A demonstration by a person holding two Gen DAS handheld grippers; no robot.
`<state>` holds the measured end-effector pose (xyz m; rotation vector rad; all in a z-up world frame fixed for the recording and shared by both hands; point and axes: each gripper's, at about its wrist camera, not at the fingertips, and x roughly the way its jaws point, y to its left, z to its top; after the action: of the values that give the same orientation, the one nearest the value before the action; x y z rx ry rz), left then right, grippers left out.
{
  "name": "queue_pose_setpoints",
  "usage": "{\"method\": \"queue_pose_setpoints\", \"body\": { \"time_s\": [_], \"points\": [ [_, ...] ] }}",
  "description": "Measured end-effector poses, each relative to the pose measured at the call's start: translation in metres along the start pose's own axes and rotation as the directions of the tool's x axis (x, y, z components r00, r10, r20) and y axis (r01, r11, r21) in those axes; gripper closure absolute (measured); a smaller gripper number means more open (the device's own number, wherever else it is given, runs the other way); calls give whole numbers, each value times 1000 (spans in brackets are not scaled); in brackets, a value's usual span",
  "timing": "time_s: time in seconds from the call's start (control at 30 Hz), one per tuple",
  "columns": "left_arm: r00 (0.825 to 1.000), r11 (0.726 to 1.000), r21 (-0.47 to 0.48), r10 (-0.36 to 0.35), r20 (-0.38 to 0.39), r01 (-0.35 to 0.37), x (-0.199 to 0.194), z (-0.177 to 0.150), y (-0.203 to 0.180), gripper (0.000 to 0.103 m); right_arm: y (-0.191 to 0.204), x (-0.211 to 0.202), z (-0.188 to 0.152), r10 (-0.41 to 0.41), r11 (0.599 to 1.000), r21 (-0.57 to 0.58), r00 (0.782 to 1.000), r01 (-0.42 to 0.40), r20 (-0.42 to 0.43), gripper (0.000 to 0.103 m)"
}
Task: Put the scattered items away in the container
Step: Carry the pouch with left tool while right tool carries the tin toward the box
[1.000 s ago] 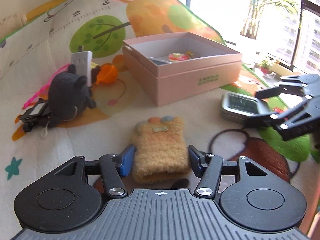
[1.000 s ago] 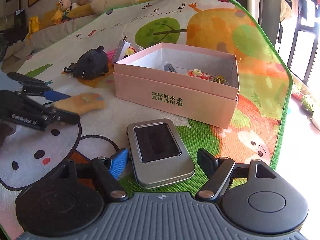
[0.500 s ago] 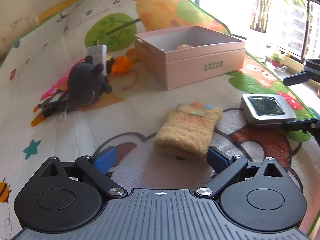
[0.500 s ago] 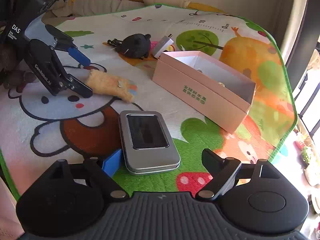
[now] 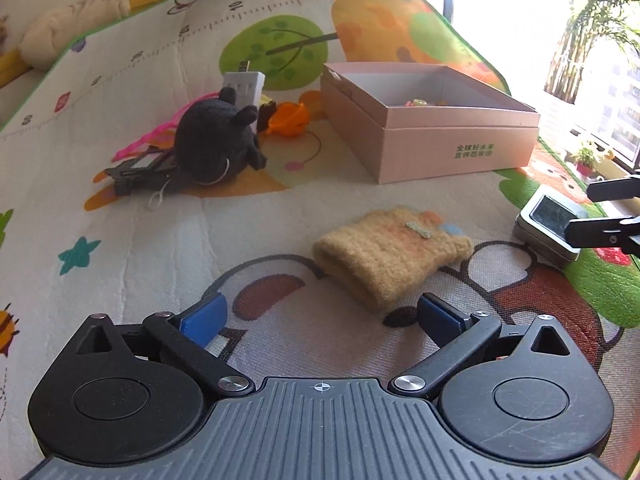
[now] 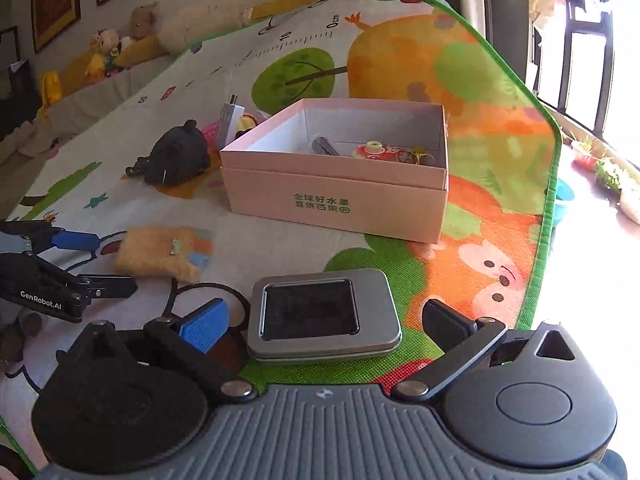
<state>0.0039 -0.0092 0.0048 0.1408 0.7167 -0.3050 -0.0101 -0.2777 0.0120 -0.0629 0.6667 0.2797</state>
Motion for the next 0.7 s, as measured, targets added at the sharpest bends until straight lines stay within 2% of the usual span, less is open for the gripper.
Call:
{"method": "queue_pose_setpoints", "body": {
  "time_s": [0.07,0.17,0.23,0.37,0.53,0.7],
  "points": [
    [999,999,12,-39,2,39,-3,0,-4,0,7,10,1,-30,999,-15,1000,30,-8,0],
    [995,994,55,-96,30,94,-6,2,-14,0,7,19,-1,-18,1000,17,999,19,-44,1],
    [994,991,93,-98,55,92,-3,7,-20,0,11,15,-7,-6,1000,0,999,6,-53,8],
    [995,990,127,-74,69,64,14,24,-26,0,24,2,-24,19,998,-53,999,-21,-34,10],
    [992,984,132,-122,23,118,26,29,-31,0,25,-8,-36,17,999,-36,1000,-16,14,9],
    [975,966,136,-221,-19,222,15,13,-37,0,21,-8,-36,0,1000,-7,1000,0,16,5]
  ]
}}
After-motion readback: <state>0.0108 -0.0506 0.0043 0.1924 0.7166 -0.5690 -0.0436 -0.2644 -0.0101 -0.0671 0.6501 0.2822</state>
